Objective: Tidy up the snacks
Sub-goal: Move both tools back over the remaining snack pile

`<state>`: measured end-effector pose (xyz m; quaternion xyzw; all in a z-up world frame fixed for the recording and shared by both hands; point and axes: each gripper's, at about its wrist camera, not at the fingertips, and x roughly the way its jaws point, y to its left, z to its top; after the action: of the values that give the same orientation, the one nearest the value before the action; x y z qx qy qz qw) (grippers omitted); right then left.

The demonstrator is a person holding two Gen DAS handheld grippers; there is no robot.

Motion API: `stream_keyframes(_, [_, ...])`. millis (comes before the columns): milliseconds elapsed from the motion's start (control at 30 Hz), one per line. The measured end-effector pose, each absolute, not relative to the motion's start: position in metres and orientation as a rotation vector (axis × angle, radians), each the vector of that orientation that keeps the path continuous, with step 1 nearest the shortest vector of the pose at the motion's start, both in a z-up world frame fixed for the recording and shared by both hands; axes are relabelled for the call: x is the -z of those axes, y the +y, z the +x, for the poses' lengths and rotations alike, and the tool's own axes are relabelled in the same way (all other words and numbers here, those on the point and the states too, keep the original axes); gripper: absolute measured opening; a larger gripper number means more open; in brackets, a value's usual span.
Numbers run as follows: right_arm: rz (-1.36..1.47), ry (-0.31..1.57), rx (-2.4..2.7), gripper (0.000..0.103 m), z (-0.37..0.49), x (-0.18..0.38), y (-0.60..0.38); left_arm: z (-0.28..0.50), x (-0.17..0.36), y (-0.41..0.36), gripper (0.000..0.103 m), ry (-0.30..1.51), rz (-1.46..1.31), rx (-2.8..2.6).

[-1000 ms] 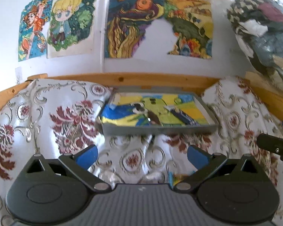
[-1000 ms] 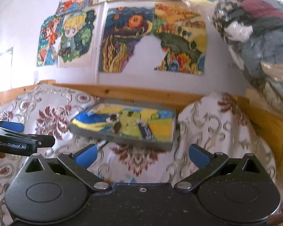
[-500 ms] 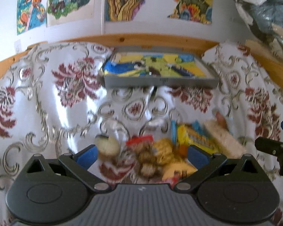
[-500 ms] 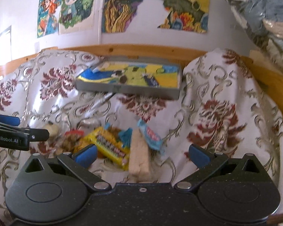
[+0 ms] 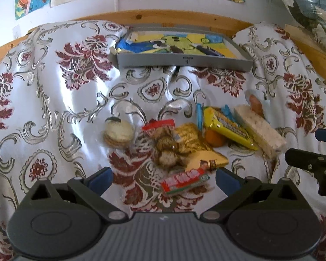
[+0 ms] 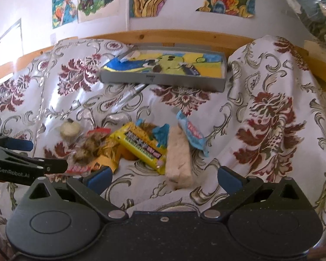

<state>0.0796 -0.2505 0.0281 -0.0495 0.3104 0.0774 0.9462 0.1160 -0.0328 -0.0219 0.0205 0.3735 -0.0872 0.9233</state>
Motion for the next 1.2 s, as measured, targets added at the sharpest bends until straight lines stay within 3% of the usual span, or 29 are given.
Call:
stream_keyframes(800, [-0.112,0.625,-0.15,0.102,0.111,-0.009,-0.253,0.135,0.034,-0.03,0.102,0.814,0.047,0.131])
stream_keyframes(1200, [-0.128,0.581,-0.102,0.102,0.129,0.001,-0.255,0.156,0.026,-0.04,0.103,0.751,0.109,0.207])
